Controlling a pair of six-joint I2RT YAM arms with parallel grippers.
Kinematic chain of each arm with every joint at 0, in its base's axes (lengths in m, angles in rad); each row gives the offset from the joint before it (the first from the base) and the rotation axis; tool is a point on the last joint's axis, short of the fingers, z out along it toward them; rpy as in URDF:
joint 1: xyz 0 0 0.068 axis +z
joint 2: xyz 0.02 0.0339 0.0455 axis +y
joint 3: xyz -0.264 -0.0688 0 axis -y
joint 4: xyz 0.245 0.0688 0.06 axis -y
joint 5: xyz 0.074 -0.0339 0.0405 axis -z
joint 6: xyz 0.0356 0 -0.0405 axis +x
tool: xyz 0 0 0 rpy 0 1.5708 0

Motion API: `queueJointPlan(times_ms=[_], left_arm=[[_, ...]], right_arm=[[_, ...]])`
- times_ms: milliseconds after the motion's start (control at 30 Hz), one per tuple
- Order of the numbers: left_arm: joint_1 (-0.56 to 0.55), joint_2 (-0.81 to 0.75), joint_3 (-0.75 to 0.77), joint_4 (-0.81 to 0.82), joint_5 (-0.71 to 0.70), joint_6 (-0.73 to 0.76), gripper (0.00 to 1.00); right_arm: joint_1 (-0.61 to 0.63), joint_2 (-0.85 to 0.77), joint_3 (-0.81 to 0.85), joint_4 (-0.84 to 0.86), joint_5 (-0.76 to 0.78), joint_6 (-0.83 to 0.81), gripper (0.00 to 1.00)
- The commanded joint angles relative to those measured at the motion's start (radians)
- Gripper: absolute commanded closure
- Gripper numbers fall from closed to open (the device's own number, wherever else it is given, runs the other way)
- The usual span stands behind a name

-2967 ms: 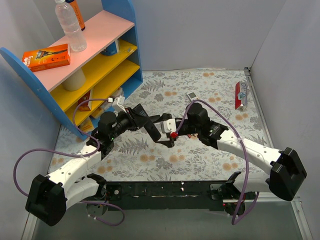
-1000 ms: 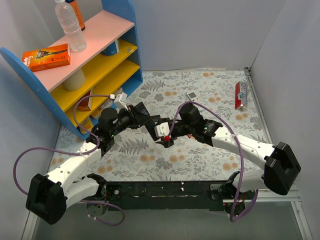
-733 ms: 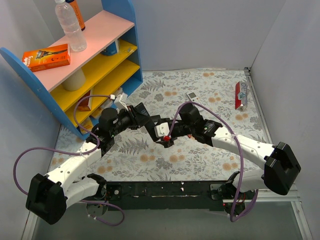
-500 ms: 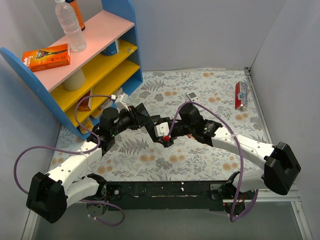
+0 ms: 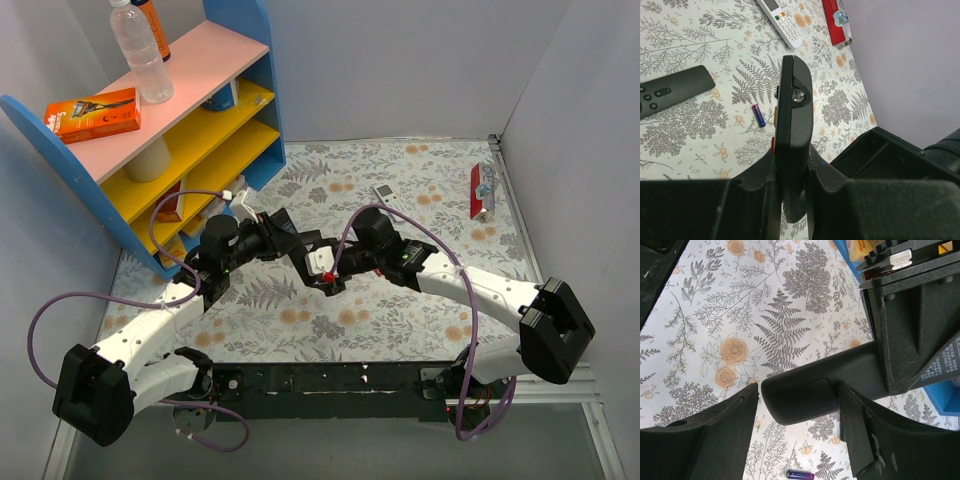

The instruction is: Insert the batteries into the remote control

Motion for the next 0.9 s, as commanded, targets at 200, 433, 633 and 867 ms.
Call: queueJointPlan(times_ms=[200,433,633,867], left_arm=[[-0.004,-0.017,0.050,0.044,0.019,-0.004,1.00],[-0.006,0.008,0.070,0.046,0.027,-0.009,1.00],[-0.004,0.038,0.093,0.069,0.047,0.016,1.00],[-0.006,0.089,0.087,0.133,0.034,0.063,1.00]], right_arm=[[0.006,0.066,0.048,-0.132,-0.010,-0.034,0.34],[0.009,0.100,0.075,-0.200,-0.008,-0.061,0.39],[0.012,0.142,0.088,-0.243,0.036,-0.075,0.40],[0.012,0.186,0.091,-0.255,0.071,-0.081,0.45]])
